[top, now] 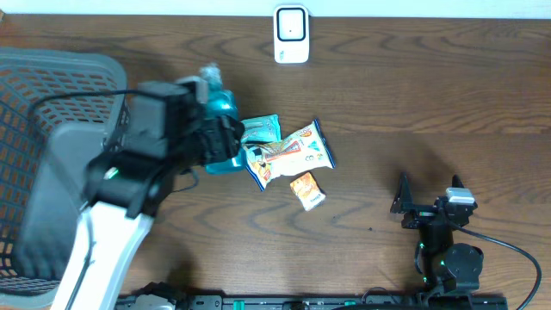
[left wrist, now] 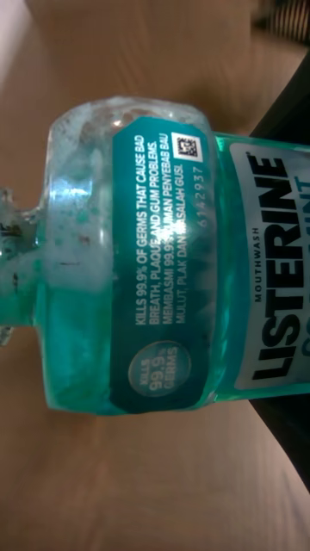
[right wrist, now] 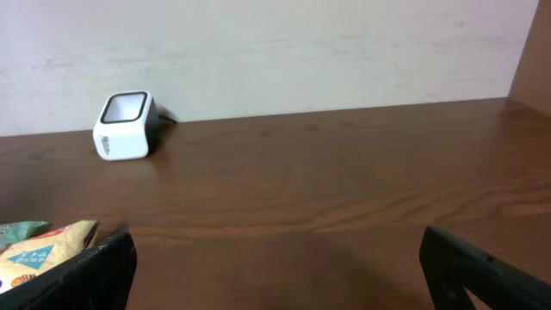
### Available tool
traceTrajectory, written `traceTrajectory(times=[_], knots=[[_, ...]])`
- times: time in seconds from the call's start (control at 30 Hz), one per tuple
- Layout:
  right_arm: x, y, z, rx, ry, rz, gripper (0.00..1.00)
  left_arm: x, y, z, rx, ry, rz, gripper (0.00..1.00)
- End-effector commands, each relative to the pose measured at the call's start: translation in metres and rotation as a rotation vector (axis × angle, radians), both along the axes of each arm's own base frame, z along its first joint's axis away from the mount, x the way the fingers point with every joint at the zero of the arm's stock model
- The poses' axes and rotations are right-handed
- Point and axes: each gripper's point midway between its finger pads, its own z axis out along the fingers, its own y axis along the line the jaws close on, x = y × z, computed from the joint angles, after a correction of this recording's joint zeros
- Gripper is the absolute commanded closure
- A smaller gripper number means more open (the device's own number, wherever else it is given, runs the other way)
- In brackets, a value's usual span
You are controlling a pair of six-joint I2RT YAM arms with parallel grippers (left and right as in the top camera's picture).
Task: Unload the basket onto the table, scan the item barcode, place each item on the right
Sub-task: 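Carry the Listerine bottle out and set it upright beside the snacks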
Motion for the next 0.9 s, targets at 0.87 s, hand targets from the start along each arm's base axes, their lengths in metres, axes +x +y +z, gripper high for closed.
traceTrajectory(times=[0.87], knots=[[0.0,0.001,-0.001,-0.016,0.004,0.008,0.01,0.04,-0.038,-0.235,0.188,0.554,0.172,0.53]])
